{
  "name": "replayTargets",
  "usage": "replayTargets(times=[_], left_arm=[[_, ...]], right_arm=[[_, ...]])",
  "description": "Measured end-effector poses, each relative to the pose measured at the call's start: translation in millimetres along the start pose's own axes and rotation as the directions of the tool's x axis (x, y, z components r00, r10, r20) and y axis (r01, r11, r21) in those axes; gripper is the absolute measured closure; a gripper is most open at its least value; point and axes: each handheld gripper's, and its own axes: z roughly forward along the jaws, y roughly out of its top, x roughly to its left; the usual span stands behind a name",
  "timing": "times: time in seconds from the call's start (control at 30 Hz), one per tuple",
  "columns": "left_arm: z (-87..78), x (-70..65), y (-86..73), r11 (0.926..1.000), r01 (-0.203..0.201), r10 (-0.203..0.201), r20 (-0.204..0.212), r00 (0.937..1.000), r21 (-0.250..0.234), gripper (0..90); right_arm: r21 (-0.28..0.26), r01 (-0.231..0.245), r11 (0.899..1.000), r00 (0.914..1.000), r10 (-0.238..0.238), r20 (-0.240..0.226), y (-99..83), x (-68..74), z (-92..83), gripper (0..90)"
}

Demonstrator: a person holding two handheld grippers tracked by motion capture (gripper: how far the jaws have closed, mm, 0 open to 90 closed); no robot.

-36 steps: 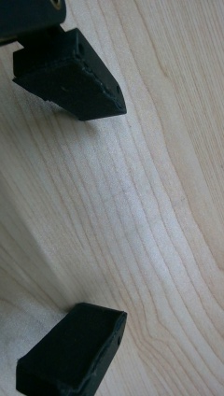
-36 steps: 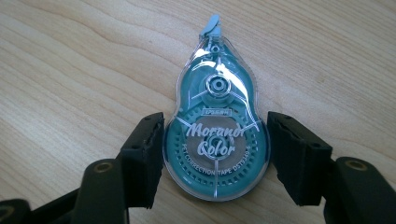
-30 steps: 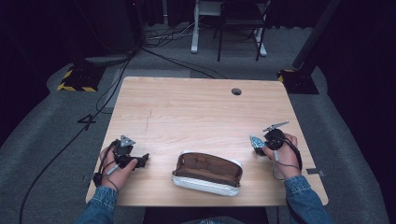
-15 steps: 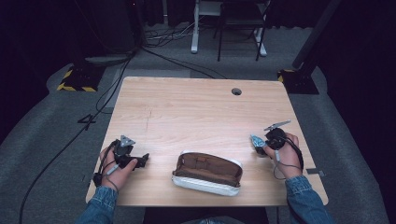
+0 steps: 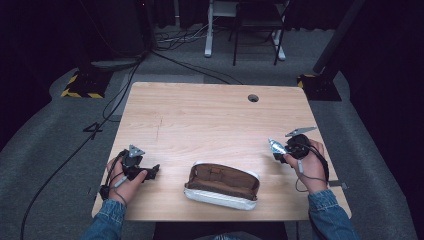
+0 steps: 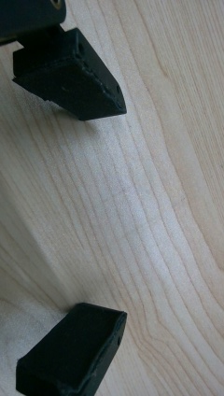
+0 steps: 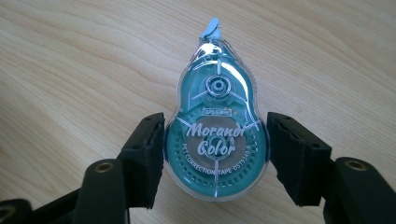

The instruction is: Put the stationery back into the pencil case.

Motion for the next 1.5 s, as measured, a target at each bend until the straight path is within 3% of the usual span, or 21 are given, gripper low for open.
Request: replayTargets(times=[0.53, 0.9, 1.5], left_arm=[[0.2, -0.1, 0.3, 1.0, -0.001, 0.001, 0.001, 1.0, 0.001, 4.1], [0.4, 0.0, 0.8, 1.0, -0.004, 0.004, 0.004, 1.0, 0.004, 3.8], [0.6, -0.1, 0.9, 1.0, -0.003, 0.003, 0.004, 1.0, 0.003, 3.8]], right_arm=[[-0.058, 0.043, 0.997, 0.999, -0.044, -0.011, 10.3, 20.6, -29.8, 39.9], [-0.105, 0.104, 0.989, 0.9938, -0.108, -0.028, 17.7, 43.7, -53.2, 39.9], [-0.161, 0.195, 0.968, 0.9723, -0.212, -0.098, 25.2, 82.5, -80.3, 39.9]])
